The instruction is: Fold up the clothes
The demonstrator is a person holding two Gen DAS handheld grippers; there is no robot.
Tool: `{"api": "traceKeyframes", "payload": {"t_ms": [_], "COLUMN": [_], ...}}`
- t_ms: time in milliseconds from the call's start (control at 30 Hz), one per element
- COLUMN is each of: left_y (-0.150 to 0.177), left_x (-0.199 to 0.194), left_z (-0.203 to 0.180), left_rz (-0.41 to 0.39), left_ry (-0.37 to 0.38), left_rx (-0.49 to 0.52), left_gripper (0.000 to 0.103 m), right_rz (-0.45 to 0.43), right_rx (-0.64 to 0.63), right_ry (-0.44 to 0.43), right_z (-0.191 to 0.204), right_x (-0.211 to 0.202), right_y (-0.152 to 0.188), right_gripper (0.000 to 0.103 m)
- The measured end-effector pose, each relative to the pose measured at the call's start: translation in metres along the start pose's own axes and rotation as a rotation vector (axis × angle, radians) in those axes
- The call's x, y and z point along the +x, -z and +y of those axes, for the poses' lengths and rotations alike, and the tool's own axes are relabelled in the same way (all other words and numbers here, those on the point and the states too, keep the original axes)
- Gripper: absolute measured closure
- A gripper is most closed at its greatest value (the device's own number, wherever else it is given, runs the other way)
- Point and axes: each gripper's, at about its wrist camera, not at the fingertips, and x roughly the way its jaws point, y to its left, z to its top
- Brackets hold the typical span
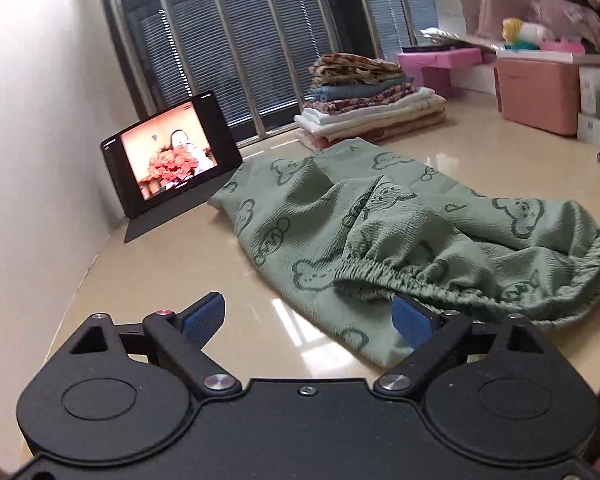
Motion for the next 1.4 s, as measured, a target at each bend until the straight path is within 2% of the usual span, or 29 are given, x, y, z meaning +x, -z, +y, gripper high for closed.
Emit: {"api": "traceKeyframes", "payload": {"t_ms": [167, 267, 433, 533, 567, 600, 633, 667, 733, 767, 833, 867, 900, 933, 1033, 1200, 1300, 1400], "left_y": [-0.005, -0.007, -0.01, -0.012, -0.013, -0.014, -0.015, -0.015, -0.017, -0.017, -0.017, -0.017, -0.016, -0.015, -0.017, -0.025, -0.026, -0.024], "left_x": [0.031, 0.049, 0.064, 0.069, 0.072, 0.075, 0.079, 0.082, 0.089, 0.091, 0.095, 0.097, 0.097, 0.096, 0.082, 0.027, -0.022, -0.065], "left_z": [-0.007, -0.01, -0.02, -0.026, -0.027, -0.027, -0.027, -0.027, -0.027, -0.027, -0.029, -0.031, -0.032, -0.033, -0.031, -0.017, -0.012, -0.003], "left_rz": [0.025, 0.044, 0.032, -0.008, -0.016, -0.02, -0.024, -0.028, -0.026, -0.027, -0.024, -0.018, -0.018, -0.026, -0.054, -0.135, -0.203, -0.238], "left_ry": [-0.039, -0.059, -0.021, 0.005, 0.017, 0.031, 0.045, 0.059, 0.082, 0.096, 0.116, 0.115, 0.101, 0.076, -0.012, -0.158, -0.233, -0.26], "left_rx": [0.103, 0.166, 0.249, 0.276, 0.273, 0.263, 0.253, 0.243, 0.22, 0.211, 0.207, 0.215, 0.226, 0.238, 0.254, 0.219, 0.191, 0.149], "left_gripper": [0.013, 0.013, 0.013, 0.015, 0.019, 0.029, 0.036, 0.04, 0.064, 0.069, 0.087, 0.091, 0.092, 0.094, 0.095, 0.096, 0.096, 0.096], "right_rz": [0.003, -0.002, -0.056, -0.082, -0.089, -0.093, -0.097, -0.099, -0.095, -0.083, -0.062, -0.062, -0.062, -0.061, -0.073, -0.139, -0.228, -0.315], "right_rx": [0.003, -0.024, -0.067, -0.035, -0.021, -0.012, -0.011, -0.016, -0.023, -0.014, 0.006, 0.019, 0.028, 0.029, 0.029, -0.002, -0.058, -0.089], "right_ry": [0.045, 0.111, 0.203, 0.184, 0.166, 0.134, 0.115, 0.105, 0.095, 0.093, 0.088, 0.084, 0.083, 0.095, 0.136, 0.169, 0.196, 0.202], "right_z": [0.001, 0.005, 0.015, 0.013, 0.012, 0.011, 0.011, 0.012, 0.012, 0.01, 0.007, 0.004, 0.002, 0.0, -0.006, -0.009, 0.0, 0.006], "right_x": [0.015, 0.024, 0.034, 0.037, 0.038, 0.038, 0.039, 0.04, 0.043, 0.046, 0.05, 0.051, 0.052, 0.051, 0.047, 0.026, -0.002, -0.034], "right_y": [-0.002, -0.006, -0.008, -0.009, -0.009, -0.009, -0.009, -0.008, -0.007, -0.007, -0.006, -0.006, -0.006, -0.007, -0.009, -0.018, -0.029, -0.04], "right_gripper": [0.039, 0.039, 0.039, 0.043, 0.047, 0.06, 0.066, 0.067, 0.067, 0.067, 0.066, 0.067, 0.073, 0.085, 0.094, 0.095, 0.095, 0.095]}}
